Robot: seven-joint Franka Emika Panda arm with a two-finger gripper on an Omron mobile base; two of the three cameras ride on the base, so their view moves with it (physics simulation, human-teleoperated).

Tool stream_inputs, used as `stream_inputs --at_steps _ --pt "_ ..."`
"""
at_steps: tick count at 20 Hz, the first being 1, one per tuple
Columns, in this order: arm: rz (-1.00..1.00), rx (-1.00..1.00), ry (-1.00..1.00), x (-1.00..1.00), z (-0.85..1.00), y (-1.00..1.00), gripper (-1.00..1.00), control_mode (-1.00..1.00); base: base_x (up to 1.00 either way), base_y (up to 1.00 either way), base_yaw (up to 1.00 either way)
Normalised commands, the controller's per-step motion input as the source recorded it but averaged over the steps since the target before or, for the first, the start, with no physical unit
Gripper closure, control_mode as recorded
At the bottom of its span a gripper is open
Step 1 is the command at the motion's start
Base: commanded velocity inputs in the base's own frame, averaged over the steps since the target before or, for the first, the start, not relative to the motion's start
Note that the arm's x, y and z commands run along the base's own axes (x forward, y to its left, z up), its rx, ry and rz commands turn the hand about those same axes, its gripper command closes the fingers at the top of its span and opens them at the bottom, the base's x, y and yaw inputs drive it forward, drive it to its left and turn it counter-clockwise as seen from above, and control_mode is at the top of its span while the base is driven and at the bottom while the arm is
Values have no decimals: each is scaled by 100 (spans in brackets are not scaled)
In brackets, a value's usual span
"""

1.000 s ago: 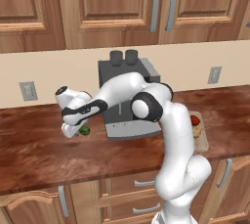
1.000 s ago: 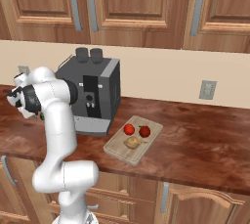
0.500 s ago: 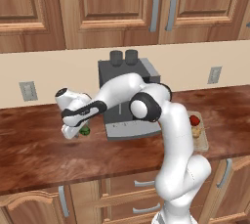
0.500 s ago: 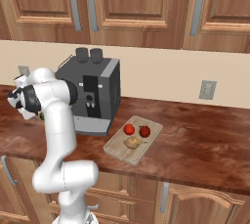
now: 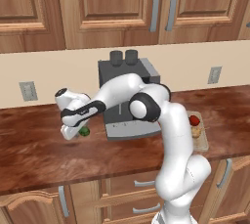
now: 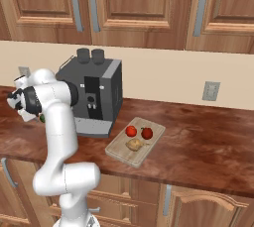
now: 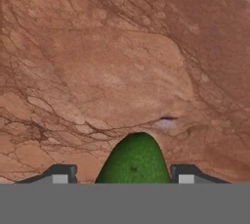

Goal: Place the avocado, onion, tomato, and bell pepper on the cutting board.

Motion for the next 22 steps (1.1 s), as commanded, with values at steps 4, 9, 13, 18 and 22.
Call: stream_inputs --at_steps 4,9,13,18,22 --pt "0 0 0 0 -31 -11 100 -100 0 0 0" --pt "0 0 0 -1 -30 -22 100 -100 0 0 0" --pt "0 0 -3 -13 -2 -2 100 -100 0 0 0" --pt "-5 0 -14 -55 7 0 100 -100 0 0 0" --pt "-8 0 -21 -62 30 0 100 -100 0 0 0"
